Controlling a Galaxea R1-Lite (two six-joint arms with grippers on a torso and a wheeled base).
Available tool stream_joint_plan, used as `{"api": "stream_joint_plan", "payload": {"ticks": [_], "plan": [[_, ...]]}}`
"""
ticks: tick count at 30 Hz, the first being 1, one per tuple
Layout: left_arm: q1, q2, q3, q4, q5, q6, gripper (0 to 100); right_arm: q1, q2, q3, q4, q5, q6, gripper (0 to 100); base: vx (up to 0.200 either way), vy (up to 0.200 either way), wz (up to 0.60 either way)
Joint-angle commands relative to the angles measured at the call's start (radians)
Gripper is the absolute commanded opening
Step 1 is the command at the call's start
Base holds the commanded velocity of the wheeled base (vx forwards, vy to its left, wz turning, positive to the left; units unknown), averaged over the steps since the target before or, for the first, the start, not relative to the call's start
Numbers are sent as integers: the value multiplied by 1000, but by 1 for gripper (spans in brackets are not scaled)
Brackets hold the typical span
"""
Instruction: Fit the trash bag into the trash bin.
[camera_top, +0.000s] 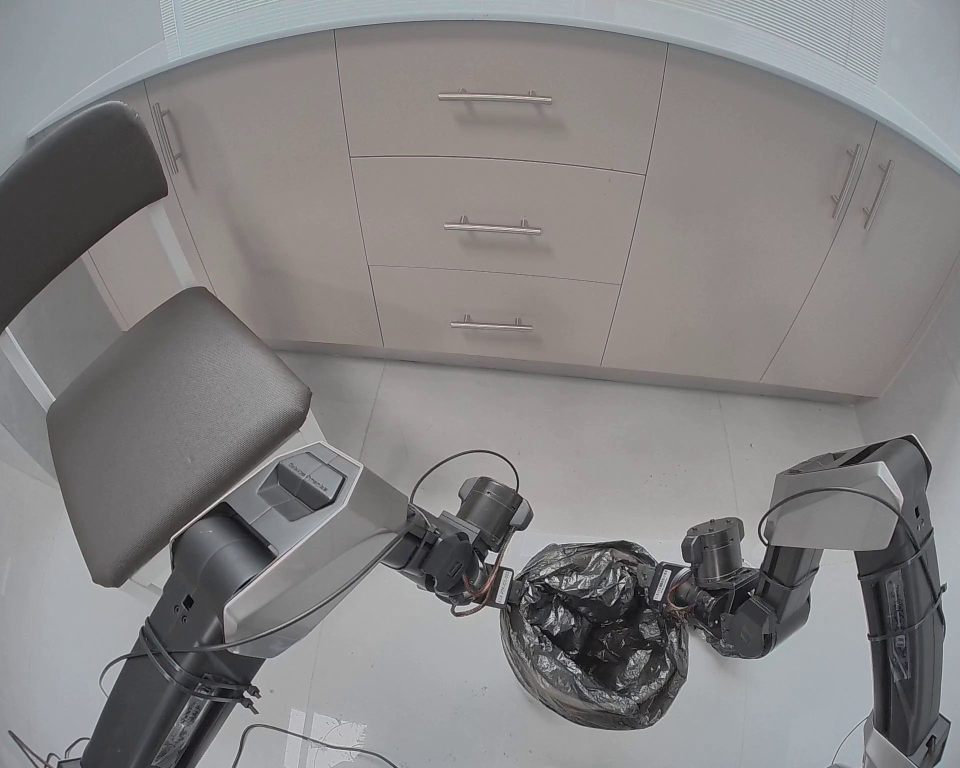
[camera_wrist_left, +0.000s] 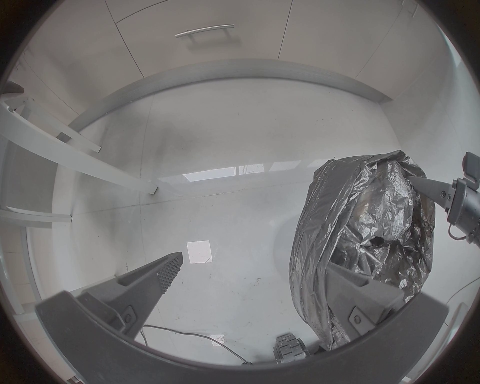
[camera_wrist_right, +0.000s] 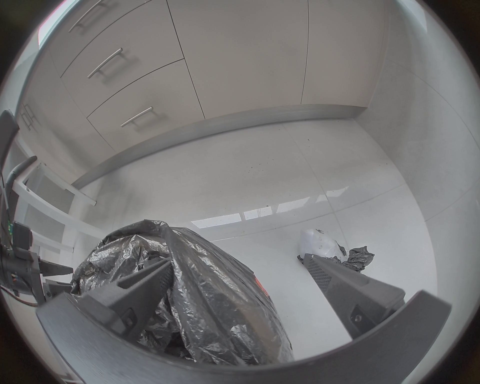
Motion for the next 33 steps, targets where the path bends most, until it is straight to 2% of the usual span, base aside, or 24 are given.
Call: {"api": "stream_joint_plan", "payload": {"ticks": [1,10,16,27,31,33], "plan": [[0,0,-1,0,1,-1,100,1,-3,3,-9,-1,0,100,0,0,0],[0,0,1,-2,1,-1,100,14,-23,47,-81,27,-3,100,0,0,0],[0,0,-1,-2,1,-2,100,2,-15,32,-61,27,-6,100,0,0,0],[0,0,-1,-2,2,-5,100,-9,-23,-25,92,27,24,100,0,0,0],[0,1,-2,-11,7,-16,100,-7,-21,-27,80,27,44,100,0,0,0],[0,0,-2,-42,14,-51,100,-7,-21,-17,41,29,44,100,0,0,0]]}}
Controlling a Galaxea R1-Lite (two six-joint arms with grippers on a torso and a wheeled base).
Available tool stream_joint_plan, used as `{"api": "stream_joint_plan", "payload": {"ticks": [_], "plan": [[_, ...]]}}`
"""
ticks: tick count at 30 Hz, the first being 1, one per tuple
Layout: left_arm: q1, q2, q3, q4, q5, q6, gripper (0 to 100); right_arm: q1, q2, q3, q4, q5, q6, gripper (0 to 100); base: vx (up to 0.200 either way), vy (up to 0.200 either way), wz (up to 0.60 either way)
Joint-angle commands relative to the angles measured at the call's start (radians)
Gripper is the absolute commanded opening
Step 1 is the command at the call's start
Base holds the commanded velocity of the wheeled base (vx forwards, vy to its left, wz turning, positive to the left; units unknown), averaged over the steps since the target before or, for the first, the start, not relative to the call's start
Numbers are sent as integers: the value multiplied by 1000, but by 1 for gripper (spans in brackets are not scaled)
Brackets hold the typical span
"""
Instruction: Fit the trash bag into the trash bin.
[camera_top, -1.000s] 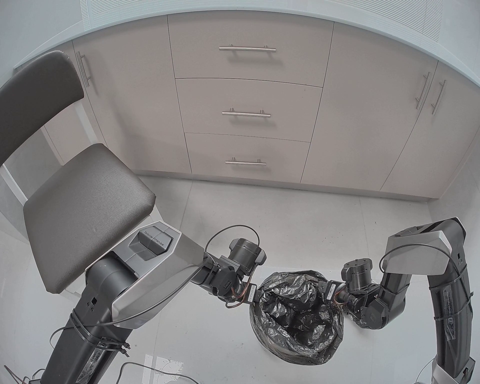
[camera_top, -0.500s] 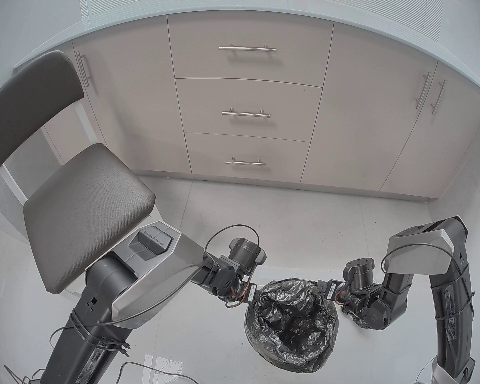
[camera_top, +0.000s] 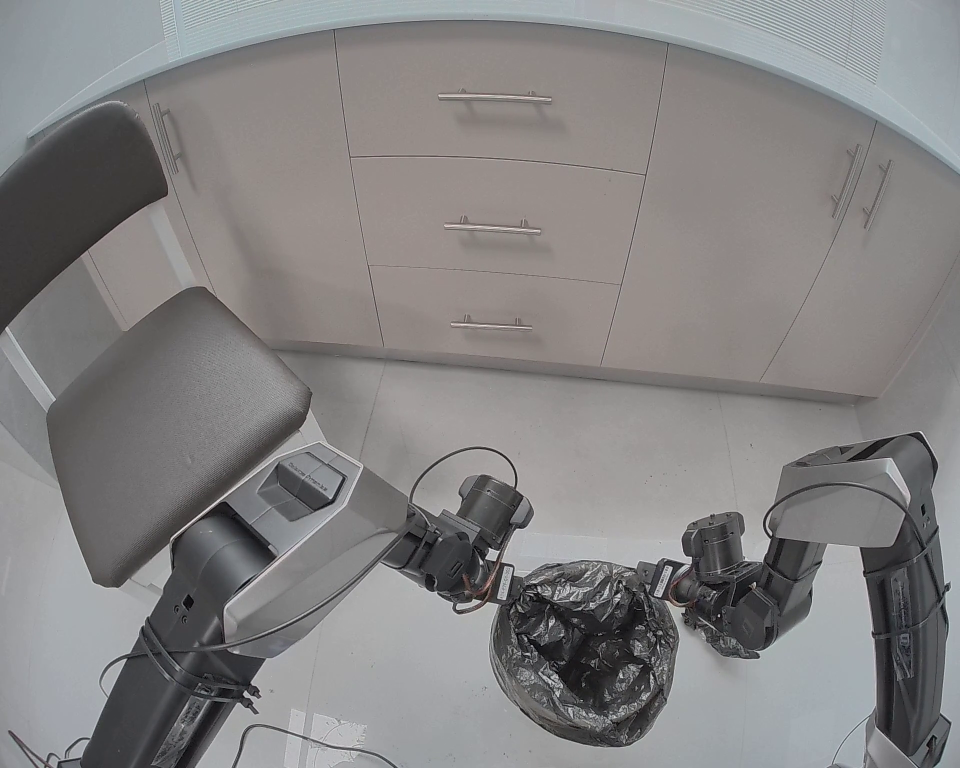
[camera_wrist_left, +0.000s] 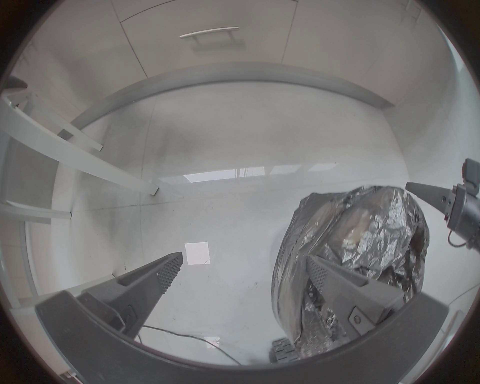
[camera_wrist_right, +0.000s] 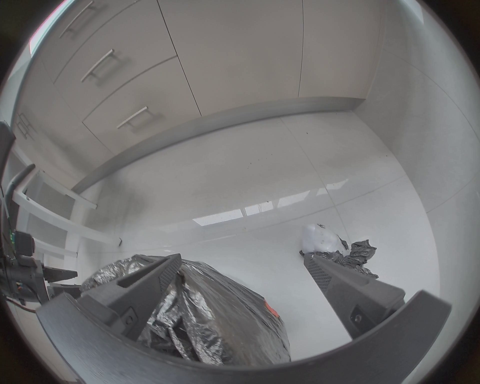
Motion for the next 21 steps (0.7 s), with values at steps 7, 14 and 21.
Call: {"api": "stream_joint_plan", "payload": {"ticks": [7,14,21], "plan": [[-12,-39,7,-42,1,-96,100,6,2,86,-216,101,-5,100,0,0,0],[-64,-75,19,-47,-1,-97,100,37,8,141,-225,139,-65,100,0,0,0],[-77,-68,34,-52,-2,-99,100,93,28,156,-227,144,-84,100,0,0,0]]}}
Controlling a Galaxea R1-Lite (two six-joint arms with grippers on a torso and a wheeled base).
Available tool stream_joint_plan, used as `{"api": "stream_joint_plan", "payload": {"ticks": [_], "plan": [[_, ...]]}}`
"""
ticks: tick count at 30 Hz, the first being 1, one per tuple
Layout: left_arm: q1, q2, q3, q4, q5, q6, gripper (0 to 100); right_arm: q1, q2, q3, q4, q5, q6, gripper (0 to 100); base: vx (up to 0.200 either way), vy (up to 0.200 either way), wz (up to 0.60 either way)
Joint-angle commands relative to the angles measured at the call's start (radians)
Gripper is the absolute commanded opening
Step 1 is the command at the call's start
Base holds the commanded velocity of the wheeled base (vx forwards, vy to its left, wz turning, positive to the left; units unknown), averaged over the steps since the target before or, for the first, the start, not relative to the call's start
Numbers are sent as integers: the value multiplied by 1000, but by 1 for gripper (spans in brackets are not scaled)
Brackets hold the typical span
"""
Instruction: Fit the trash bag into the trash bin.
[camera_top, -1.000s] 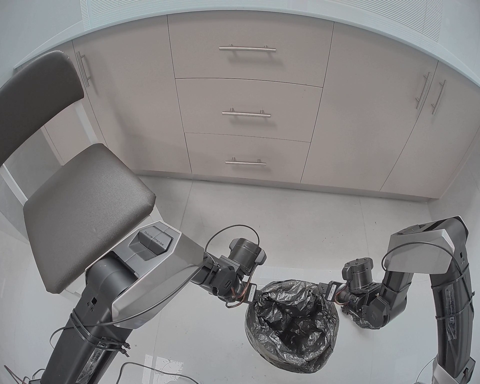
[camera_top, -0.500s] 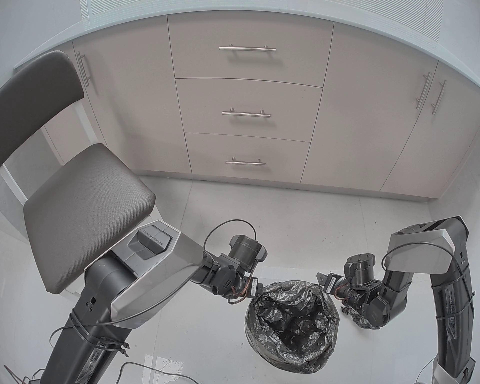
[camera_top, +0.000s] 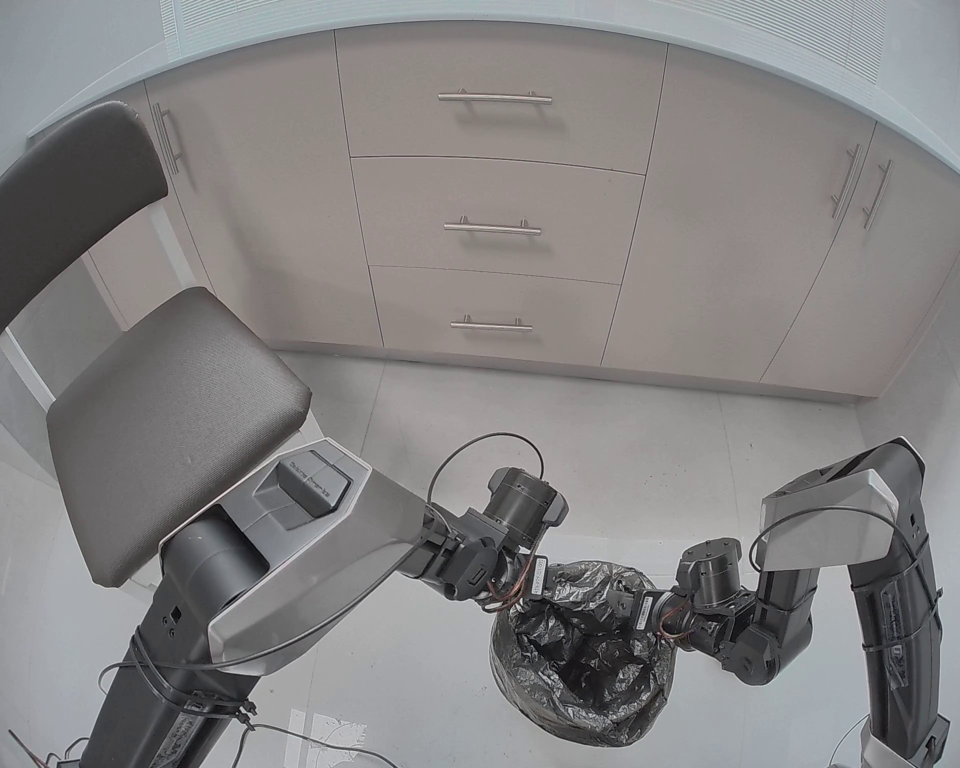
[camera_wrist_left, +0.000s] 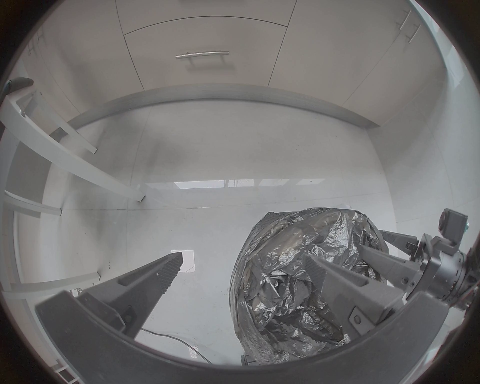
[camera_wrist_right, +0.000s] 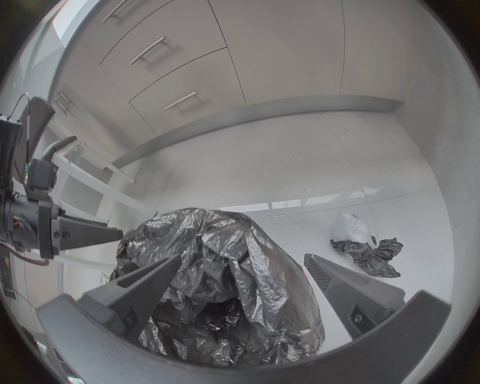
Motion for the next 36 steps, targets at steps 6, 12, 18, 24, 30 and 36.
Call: {"api": "stream_joint_plan", "payload": {"ticks": [6,12,18,24,30,36], "plan": [[-2,-3,6,2,2,0,100,1,15,-19,9,-3,2,100,0,0,0],[-2,0,7,2,2,1,100,-5,12,-31,34,-5,7,100,0,0,0],[1,5,21,-1,2,1,100,-3,-31,-95,262,-32,17,100,0,0,0],[1,10,19,-1,0,0,100,-3,-22,-91,212,-49,28,100,0,0,0],[-7,-29,49,0,0,-8,100,3,-45,-58,201,-42,28,100,0,0,0],[-28,-168,199,-35,-66,-94,100,32,-192,50,183,20,11,100,0,0,0]]}}
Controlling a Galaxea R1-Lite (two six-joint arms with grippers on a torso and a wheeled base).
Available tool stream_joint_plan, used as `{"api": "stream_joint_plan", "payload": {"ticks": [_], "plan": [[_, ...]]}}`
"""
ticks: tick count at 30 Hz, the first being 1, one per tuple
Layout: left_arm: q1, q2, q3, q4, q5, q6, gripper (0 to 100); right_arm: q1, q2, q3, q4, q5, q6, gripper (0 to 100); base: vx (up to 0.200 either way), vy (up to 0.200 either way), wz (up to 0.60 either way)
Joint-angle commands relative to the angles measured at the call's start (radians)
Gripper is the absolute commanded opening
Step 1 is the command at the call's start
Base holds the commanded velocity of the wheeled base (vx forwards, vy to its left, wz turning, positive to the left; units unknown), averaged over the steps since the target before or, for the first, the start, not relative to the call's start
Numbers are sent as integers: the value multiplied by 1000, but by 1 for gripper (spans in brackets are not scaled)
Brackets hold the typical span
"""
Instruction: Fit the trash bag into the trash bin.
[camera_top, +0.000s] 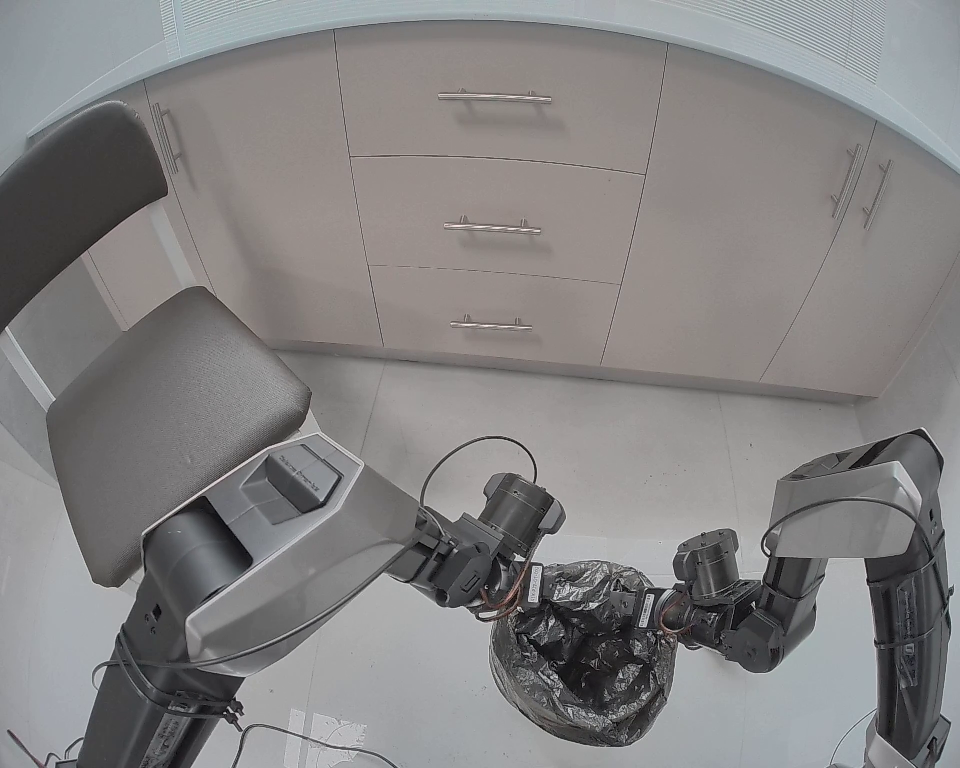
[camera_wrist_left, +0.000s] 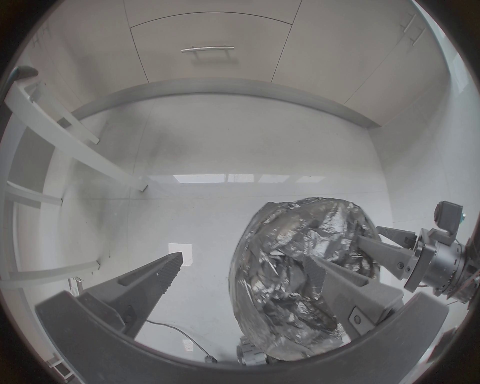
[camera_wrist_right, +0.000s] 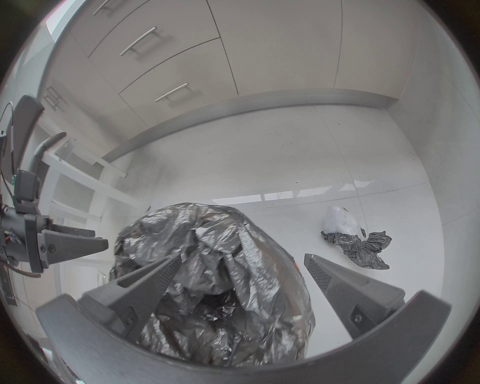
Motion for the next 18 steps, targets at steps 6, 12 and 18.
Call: {"api": "stream_joint_plan", "payload": {"ticks": [6,12,18], "plan": [[-14,-153,285,-224,-91,-53,100,-60,-177,121,5,106,-236,100,0,0,0],[-6,-138,344,-321,-96,-67,100,-141,-171,45,59,208,-346,100,0,0,0],[20,-146,470,-494,-151,-137,100,-224,-160,-40,142,263,-388,100,0,0,0]]}}
